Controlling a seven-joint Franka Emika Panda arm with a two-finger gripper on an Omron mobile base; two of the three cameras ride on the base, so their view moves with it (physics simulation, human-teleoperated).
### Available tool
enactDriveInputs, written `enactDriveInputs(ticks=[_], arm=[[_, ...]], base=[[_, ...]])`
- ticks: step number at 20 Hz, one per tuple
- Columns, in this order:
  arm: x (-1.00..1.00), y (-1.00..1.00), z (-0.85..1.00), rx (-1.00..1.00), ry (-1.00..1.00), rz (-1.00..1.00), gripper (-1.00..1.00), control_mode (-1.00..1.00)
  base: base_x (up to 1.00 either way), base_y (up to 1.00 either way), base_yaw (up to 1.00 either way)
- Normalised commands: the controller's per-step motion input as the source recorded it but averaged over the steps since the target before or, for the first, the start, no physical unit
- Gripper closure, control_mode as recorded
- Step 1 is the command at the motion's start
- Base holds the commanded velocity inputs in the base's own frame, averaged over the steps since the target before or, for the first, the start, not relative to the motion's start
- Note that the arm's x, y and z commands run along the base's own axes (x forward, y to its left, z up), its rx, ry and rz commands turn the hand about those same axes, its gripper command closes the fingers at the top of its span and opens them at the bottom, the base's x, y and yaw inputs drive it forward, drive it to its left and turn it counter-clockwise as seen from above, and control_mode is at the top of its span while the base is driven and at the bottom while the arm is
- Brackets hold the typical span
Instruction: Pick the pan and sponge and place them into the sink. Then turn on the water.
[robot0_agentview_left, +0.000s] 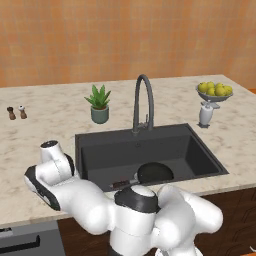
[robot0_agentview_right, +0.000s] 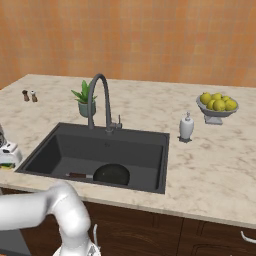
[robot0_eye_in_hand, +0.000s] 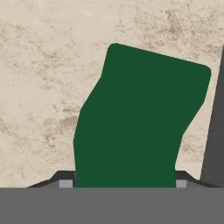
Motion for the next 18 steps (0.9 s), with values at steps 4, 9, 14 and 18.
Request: enactDriveInputs(ticks=[4, 9, 14, 18], arm=[[-0.57, -0.64, 0.08, 0.04, -0.15, 0.19, 1.00, -1.00], [-0.84, -0.97, 0.45, 0.04, -0.24, 0.30, 1.00, -1.00], [-0.69, -0.92, 0.79, 0.04, -0.12, 0.32, 1.00, -1.00], [-0.28, -0.78, 0.95, 0.03, 0.08, 0.27, 1.00, -1.00]], base=[[0.00, 0.00, 0.00], [0.00, 0.00, 0.00], [0.00, 0.00, 0.00], [0.00, 0.00, 0.00]])
